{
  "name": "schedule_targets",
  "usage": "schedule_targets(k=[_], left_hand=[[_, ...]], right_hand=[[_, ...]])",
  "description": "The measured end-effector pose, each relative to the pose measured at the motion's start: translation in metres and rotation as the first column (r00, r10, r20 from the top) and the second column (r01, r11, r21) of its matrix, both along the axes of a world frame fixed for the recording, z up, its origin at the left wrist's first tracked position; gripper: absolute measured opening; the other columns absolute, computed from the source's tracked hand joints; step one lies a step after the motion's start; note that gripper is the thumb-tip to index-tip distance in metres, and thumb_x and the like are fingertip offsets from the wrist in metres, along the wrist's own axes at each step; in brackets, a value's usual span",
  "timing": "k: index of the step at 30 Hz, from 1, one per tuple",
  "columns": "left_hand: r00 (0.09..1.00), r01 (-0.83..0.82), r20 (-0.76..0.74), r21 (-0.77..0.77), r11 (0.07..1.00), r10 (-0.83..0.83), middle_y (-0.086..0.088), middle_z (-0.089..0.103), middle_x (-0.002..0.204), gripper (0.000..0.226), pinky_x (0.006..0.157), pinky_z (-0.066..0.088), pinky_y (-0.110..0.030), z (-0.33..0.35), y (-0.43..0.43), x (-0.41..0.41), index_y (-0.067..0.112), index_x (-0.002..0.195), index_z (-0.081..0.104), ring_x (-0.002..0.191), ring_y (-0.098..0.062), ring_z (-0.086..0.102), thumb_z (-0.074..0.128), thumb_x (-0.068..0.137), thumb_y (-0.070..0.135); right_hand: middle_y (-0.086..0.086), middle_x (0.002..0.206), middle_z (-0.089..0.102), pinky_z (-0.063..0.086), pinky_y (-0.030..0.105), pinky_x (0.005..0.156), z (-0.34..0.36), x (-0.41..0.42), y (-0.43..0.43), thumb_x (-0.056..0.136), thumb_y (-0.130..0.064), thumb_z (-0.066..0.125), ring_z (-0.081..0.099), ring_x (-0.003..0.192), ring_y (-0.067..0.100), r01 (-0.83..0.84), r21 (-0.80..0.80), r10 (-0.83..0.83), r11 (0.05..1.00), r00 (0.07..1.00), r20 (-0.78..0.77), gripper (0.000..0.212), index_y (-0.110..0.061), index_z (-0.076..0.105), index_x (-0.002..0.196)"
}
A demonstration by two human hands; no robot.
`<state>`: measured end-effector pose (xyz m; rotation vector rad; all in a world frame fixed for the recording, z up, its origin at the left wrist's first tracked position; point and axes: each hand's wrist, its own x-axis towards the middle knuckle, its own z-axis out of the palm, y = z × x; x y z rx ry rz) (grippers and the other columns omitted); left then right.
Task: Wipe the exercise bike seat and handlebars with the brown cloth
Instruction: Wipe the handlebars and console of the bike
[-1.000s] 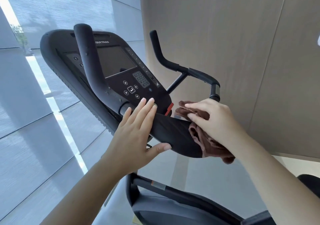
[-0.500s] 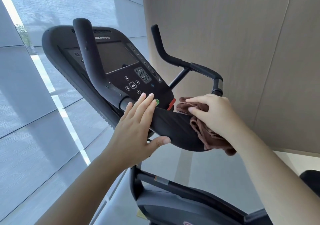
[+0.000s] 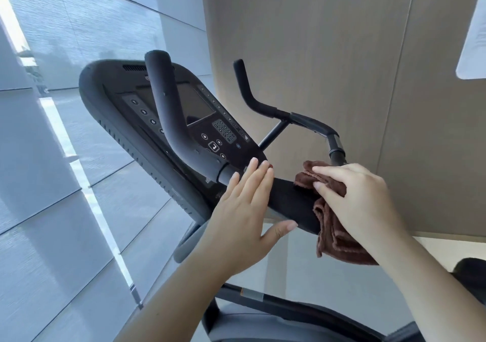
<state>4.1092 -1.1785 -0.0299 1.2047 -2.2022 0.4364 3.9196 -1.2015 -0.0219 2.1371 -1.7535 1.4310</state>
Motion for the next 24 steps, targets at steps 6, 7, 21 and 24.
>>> schedule_targets(k=[6, 7, 21, 24], left_hand=[[0.999, 0.036, 0.026, -0.12, 0.992, -0.033, -0.01, 0.037, 0.144, 0.066, 0.108, 0.013, -0.048, 0.019, -0.008, 0.067, 0.002, 0.134, 0.043, 0.137, -0.027, 0.021, 0.036, 0.088, 0.049], [0.999, 0.032, 0.017, -0.133, 0.991, -0.03, -0.011, 0.038, 0.144, 0.065, 0.108, 0.013, -0.048, 0.025, -0.011, 0.08, 0.002, 0.133, 0.044, 0.137, -0.027, 0.021, 0.037, 0.087, 0.047], [0.995, 0.026, 0.104, -0.224, 0.974, -0.003, -0.013, 0.032, 0.147, 0.065, 0.106, 0.013, -0.05, 0.044, -0.055, 0.148, -0.001, 0.134, 0.041, 0.137, -0.029, 0.02, 0.035, 0.088, 0.044], [0.995, -0.007, 0.098, -0.233, 0.973, 0.031, -0.013, 0.03, 0.147, 0.066, 0.105, 0.014, -0.05, 0.048, -0.057, 0.145, -0.002, 0.135, 0.041, 0.137, -0.028, 0.02, 0.034, 0.088, 0.045]], right_hand=[[0.003, 0.103, 0.066, 0.022, 0.016, 0.06, 0.014, 0.033, 0.007, 0.083, -0.023, 0.064, 0.057, 0.094, 0.025, 0.127, 0.011, -0.126, 0.992, 0.991, -0.032, 0.024, -0.03, 0.068, 0.105], [0.003, 0.103, 0.065, 0.023, 0.017, 0.062, 0.018, 0.041, 0.007, 0.083, -0.024, 0.063, 0.056, 0.096, 0.024, 0.134, 0.017, -0.134, 0.991, 0.99, -0.036, 0.024, -0.032, 0.068, 0.106], [-0.001, 0.124, 0.059, 0.039, 0.03, 0.084, 0.058, 0.154, -0.037, 0.084, -0.053, 0.049, 0.052, 0.113, 0.021, 0.117, 0.128, -0.098, 0.985, 0.985, -0.141, 0.043, -0.034, 0.053, 0.123], [-0.009, 0.139, 0.043, 0.033, 0.032, 0.099, 0.061, 0.126, -0.028, 0.067, -0.071, 0.048, 0.039, 0.128, 0.013, -0.101, 0.302, 0.157, 0.948, 0.973, -0.167, 0.07, -0.049, 0.032, 0.132]])
